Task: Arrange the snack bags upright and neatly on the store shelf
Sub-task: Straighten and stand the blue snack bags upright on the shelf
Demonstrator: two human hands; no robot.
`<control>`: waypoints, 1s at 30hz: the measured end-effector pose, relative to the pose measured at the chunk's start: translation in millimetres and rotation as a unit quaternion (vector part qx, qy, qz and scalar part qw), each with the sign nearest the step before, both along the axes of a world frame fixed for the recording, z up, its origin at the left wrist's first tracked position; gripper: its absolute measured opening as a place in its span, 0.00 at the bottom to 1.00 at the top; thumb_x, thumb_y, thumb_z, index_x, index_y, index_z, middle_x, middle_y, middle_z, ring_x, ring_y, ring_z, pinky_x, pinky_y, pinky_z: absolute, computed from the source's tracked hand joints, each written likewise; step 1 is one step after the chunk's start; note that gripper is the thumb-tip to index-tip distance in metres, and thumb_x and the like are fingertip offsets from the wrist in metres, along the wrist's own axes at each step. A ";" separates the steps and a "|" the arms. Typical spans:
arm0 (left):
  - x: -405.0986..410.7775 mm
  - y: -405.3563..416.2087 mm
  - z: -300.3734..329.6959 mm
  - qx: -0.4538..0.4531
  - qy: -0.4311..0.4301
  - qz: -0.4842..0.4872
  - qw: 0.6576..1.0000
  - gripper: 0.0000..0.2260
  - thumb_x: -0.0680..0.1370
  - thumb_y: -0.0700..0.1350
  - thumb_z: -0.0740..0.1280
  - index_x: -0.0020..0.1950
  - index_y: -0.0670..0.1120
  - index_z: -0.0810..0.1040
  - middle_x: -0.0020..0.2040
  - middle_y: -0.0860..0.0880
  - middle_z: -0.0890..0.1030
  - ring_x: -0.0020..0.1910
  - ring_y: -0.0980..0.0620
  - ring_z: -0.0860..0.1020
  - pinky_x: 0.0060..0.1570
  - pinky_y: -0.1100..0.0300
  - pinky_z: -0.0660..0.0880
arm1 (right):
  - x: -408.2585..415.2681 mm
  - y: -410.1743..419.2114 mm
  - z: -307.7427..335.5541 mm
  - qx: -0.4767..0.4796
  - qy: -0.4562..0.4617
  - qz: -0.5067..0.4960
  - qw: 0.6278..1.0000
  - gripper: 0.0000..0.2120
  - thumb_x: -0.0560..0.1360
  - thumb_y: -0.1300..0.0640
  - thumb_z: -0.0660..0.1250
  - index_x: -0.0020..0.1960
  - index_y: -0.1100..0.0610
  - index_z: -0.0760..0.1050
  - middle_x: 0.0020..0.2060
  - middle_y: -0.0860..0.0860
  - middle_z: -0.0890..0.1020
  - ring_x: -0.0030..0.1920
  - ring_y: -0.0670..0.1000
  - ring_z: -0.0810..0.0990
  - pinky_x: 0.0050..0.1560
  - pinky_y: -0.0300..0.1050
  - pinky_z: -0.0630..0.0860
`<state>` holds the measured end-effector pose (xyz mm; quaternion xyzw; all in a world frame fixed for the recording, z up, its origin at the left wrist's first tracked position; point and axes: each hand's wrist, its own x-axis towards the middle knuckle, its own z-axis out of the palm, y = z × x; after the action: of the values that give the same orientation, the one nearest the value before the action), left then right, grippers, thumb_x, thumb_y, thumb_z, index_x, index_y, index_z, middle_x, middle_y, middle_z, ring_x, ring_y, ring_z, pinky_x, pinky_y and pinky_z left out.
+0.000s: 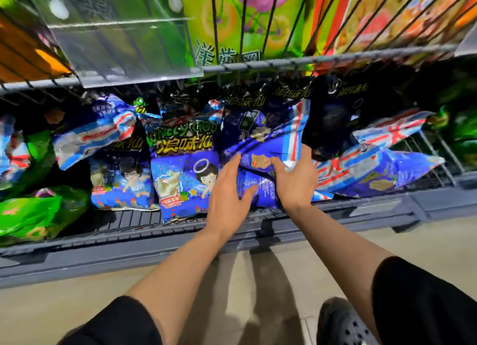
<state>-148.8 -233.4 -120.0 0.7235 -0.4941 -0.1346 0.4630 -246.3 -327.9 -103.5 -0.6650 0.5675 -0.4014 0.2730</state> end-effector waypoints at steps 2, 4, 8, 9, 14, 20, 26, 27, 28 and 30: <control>-10.0 -8.9 11.3 -0.003 0.195 0.029 0.980 0.28 0.78 0.49 0.66 0.74 0.45 0.62 0.65 0.50 0.73 0.63 0.49 0.75 0.62 0.56 0.72 | 1.4 6.4 1.8 -0.065 0.023 0.056 0.996 0.19 0.72 0.55 0.69 0.60 0.56 0.70 0.53 0.54 0.78 0.53 0.59 0.76 0.49 0.50 0.71; -14.4 -21.0 29.7 -0.012 0.384 0.058 0.921 0.22 0.80 0.54 0.59 0.72 0.46 0.64 0.56 0.53 0.77 0.51 0.50 0.78 0.53 0.56 0.75 | -2.7 9.4 5.3 -0.123 0.051 0.099 0.986 0.19 0.71 0.58 0.69 0.61 0.56 0.70 0.51 0.55 0.76 0.52 0.58 0.75 0.48 0.51 0.71; -14.9 -33.4 56.8 0.000 0.483 0.064 0.873 0.22 0.79 0.62 0.54 0.69 0.53 0.63 0.56 0.51 0.75 0.43 0.48 0.78 0.53 0.49 0.77 | -34.1 10.2 1.0 -0.148 0.066 0.143 0.976 0.18 0.72 0.58 0.69 0.60 0.56 0.69 0.50 0.54 0.74 0.50 0.55 0.73 0.45 0.44 0.68; -15.1 -31.5 60.0 0.010 0.468 0.051 0.882 0.24 0.79 0.61 0.55 0.73 0.54 0.60 0.55 0.53 0.77 0.42 0.49 0.78 0.55 0.49 0.77 | -40.0 11.9 1.6 -0.140 0.069 0.161 0.975 0.17 0.73 0.57 0.68 0.59 0.56 0.69 0.49 0.54 0.74 0.49 0.55 0.73 0.45 0.45 0.69; -26.8 -20.7 54.0 0.016 0.362 -0.024 0.932 0.33 0.74 0.50 0.71 0.75 0.53 0.58 0.55 0.56 0.81 0.46 0.56 0.79 0.59 0.50 0.74 | -44.2 26.6 11.9 -0.111 0.026 0.202 0.973 0.14 0.72 0.60 0.68 0.56 0.57 0.70 0.47 0.51 0.75 0.48 0.55 0.75 0.45 0.46 0.70; -41.7 -3.9 56.1 -0.032 0.346 -0.013 0.937 0.45 0.60 0.53 0.79 0.72 0.48 0.61 0.61 0.50 0.79 0.54 0.59 0.80 0.57 0.60 0.77 | -46.3 58.1 8.3 -0.107 -0.011 0.241 0.965 0.17 0.73 0.63 0.67 0.61 0.58 0.71 0.51 0.52 0.77 0.52 0.54 0.76 0.54 0.50 0.74; -17.1 20.9 60.1 -0.053 0.328 0.010 0.943 0.27 0.72 0.48 0.73 0.69 0.50 0.68 0.63 0.48 0.79 0.59 0.53 0.78 0.60 0.56 0.75 | -49.9 73.8 6.7 -0.123 0.069 0.354 0.925 0.31 0.69 0.58 0.69 0.71 0.54 0.66 0.68 0.49 0.71 0.68 0.49 0.69 0.69 0.33 0.59; -13.2 25.6 59.2 -0.049 0.327 0.014 0.944 0.28 0.73 0.49 0.72 0.70 0.49 0.67 0.64 0.48 0.78 0.60 0.52 0.78 0.61 0.55 0.75 | -51.0 76.6 7.0 -0.121 0.067 0.374 0.917 0.32 0.69 0.58 0.70 0.72 0.53 0.65 0.68 0.47 0.71 0.68 0.46 0.68 0.69 0.31 0.58; -9.7 30.7 58.3 -0.052 0.328 0.016 0.943 0.26 0.75 0.47 0.71 0.71 0.47 0.67 0.64 0.48 0.78 0.60 0.52 0.78 0.61 0.55 0.75 | -51.3 80.8 9.5 -0.123 0.064 0.382 0.914 0.31 0.70 0.57 0.70 0.71 0.52 0.66 0.68 0.46 0.71 0.68 0.45 0.68 0.68 0.32 0.59; -2.8 39.7 56.5 -0.062 0.330 0.011 0.942 0.21 0.77 0.44 0.68 0.69 0.47 0.69 0.63 0.47 0.79 0.56 0.53 0.79 0.57 0.57 0.77 | -46.6 88.9 11.5 -0.110 0.044 0.357 0.927 0.27 0.72 0.52 0.68 0.69 0.52 0.68 0.64 0.48 0.75 0.64 0.46 0.72 0.66 0.36 0.65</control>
<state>-151.6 -193.7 -63.5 0.6136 -0.3132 -0.3293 0.6457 -292.9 -239.0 -92.0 -0.8662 0.2567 -0.3077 0.2985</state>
